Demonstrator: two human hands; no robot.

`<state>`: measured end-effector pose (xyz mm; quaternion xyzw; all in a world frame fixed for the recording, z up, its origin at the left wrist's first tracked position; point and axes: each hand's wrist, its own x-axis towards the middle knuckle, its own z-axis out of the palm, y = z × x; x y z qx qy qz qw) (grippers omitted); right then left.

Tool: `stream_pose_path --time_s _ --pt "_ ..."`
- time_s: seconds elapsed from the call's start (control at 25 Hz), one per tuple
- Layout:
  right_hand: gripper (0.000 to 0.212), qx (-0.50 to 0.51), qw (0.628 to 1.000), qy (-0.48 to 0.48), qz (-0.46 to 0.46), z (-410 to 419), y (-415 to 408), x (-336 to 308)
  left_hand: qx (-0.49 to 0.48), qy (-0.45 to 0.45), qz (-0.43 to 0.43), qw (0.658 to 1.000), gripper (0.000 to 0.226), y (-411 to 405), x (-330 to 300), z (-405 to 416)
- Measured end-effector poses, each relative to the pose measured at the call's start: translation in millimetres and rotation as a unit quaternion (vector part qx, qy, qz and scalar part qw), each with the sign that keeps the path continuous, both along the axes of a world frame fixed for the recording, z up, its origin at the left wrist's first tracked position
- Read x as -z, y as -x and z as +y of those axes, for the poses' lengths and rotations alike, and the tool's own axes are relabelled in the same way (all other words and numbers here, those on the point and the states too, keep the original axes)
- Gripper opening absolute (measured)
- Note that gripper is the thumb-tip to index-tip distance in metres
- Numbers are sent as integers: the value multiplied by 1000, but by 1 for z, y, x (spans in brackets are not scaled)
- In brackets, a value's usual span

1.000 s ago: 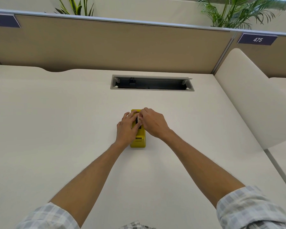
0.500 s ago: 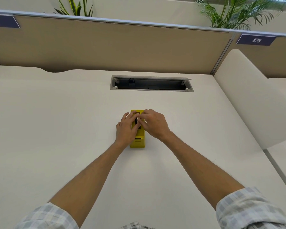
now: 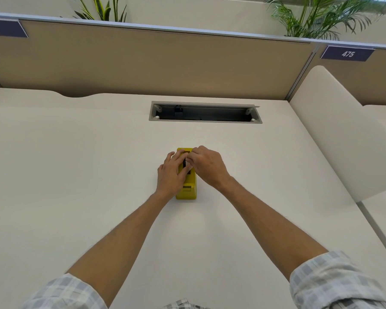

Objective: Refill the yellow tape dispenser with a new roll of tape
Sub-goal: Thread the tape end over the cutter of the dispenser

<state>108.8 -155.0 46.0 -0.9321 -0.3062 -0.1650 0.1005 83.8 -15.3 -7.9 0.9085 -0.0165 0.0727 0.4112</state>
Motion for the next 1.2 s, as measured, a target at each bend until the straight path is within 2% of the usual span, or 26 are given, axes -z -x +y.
stream_pose_path --time_s 0.24,0.52,0.72,0.88,1.04,1.2 --pt "19 20 998 -6 55 1 -8 5 4 -3 1 1000 41 -1 0 1" --pt "23 43 997 -19 61 -1 -8 1 -13 28 2 1000 41 2 -1 -1" --pt "16 58 997 -8 52 2 6 1 -23 39 12 999 46 3 0 -3" --pt "19 72 995 -38 50 5 19 2 -20 29 4 999 43 5 2 -1" --pt "21 79 994 -49 53 7 27 5 -22 19 4 1000 52 7 1 -4" --pt "20 77 992 -78 65 6 31 7 -21 18 0 1000 48 9 -1 -4"
